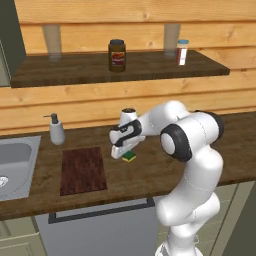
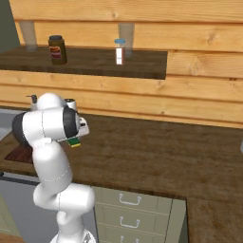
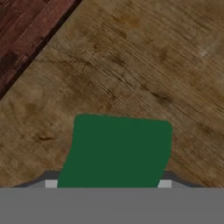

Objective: Pick up the sponge from the counter and clean the cutting board by briefly scrubbing or pressing down on the cutting board. Once finished, release the sponge.

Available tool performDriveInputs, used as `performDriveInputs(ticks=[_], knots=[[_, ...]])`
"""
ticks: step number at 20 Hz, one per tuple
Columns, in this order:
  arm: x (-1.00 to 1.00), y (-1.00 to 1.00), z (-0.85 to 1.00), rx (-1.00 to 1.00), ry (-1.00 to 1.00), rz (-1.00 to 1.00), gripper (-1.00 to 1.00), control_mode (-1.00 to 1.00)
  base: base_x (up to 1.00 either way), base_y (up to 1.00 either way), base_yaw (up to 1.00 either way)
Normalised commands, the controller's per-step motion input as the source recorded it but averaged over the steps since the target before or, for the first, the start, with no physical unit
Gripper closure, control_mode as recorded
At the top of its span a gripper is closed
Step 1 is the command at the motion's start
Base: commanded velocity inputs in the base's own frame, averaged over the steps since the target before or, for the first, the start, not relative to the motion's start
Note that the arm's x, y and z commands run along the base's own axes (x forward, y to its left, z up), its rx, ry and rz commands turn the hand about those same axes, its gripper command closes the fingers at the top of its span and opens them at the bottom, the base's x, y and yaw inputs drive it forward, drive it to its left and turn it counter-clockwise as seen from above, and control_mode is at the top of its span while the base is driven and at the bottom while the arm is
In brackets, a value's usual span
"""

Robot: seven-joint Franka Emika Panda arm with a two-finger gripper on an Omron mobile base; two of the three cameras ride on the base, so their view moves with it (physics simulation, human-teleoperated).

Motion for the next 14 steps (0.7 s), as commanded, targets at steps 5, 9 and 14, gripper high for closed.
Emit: performDriveInputs(ticks=[5, 9, 14], knots=[[0.11, 0.98, 0.2, -0.09, -0.18, 0.0, 1.0, -1.0, 0.0, 0.0, 0.0], [0.38, 1.0, -0.15, 0.0, -0.21, 0.0, 1.0, -1.0, 0.0, 0.0, 0.0], [0.3, 0.76, -0.49, 0.0, -0.01, 0.0, 1.0, -1.0, 0.0, 0.0, 0.0]])
